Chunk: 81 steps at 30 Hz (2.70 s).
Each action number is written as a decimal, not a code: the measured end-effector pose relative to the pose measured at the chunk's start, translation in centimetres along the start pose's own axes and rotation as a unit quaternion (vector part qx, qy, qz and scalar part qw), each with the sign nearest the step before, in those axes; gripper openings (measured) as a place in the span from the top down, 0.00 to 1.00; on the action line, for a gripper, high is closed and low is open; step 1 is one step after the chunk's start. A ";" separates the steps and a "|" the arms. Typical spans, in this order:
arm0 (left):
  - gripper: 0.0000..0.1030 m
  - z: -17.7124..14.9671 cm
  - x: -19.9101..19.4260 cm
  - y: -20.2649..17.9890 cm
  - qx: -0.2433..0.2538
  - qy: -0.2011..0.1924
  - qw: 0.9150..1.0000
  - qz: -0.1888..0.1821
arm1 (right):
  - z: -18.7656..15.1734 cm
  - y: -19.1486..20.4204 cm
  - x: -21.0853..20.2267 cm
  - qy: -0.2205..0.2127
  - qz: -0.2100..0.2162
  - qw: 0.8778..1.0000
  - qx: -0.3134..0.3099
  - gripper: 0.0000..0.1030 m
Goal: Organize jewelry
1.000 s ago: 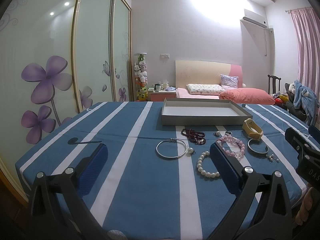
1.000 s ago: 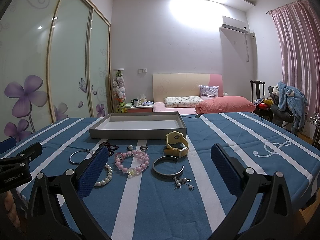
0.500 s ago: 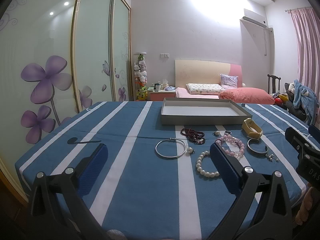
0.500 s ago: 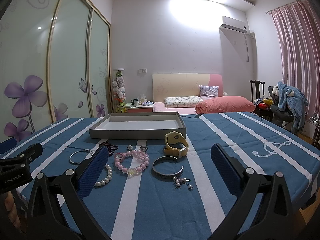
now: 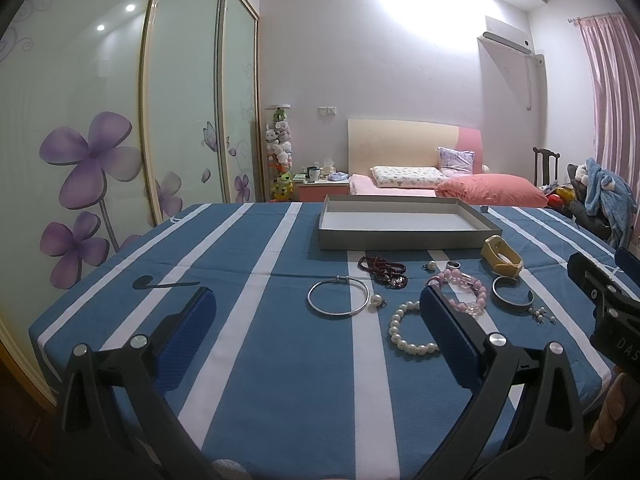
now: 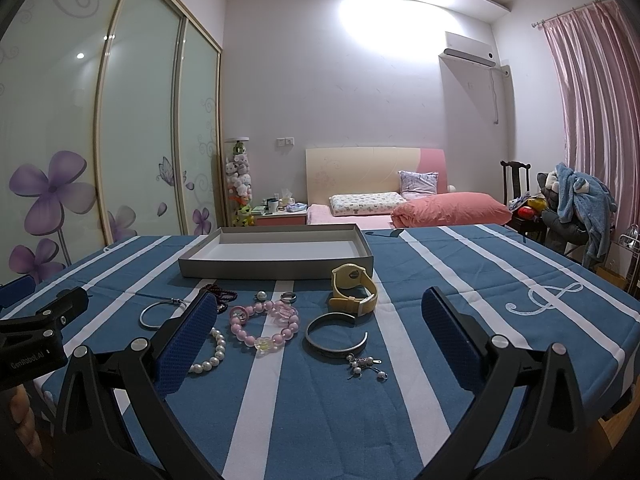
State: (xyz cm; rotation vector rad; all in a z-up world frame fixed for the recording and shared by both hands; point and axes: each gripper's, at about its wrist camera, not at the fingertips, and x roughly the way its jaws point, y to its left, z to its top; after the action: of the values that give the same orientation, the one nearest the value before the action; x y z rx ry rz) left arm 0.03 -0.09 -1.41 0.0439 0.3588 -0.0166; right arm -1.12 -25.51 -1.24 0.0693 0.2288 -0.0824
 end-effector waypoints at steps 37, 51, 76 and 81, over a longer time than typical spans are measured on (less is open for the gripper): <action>0.04 0.3 3.8 -2.5 0.024 0.088 0.995 -0.035 | -0.9 -1.4 1.5 0.024 -0.008 1.000 0.012 0.02; 0.33 -0.3 10.9 -5.4 0.033 0.206 0.975 -0.083 | -1.9 -3.2 3.4 0.068 -0.022 0.997 0.037 0.02; 0.90 -1.5 11.0 0.9 0.009 0.216 0.976 -0.033 | -2.7 -3.7 7.0 0.183 -0.032 0.982 0.025 0.17; 0.90 -1.7 10.8 3.5 -0.011 0.215 0.976 -0.008 | -3.1 -3.7 8.2 0.224 -0.035 0.974 0.022 0.29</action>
State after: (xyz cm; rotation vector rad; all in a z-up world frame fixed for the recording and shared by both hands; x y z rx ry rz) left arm 9.60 3.42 -6.61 0.0231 0.7932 -0.0183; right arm 5.87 -29.54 -6.33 0.1237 0.6807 -0.1419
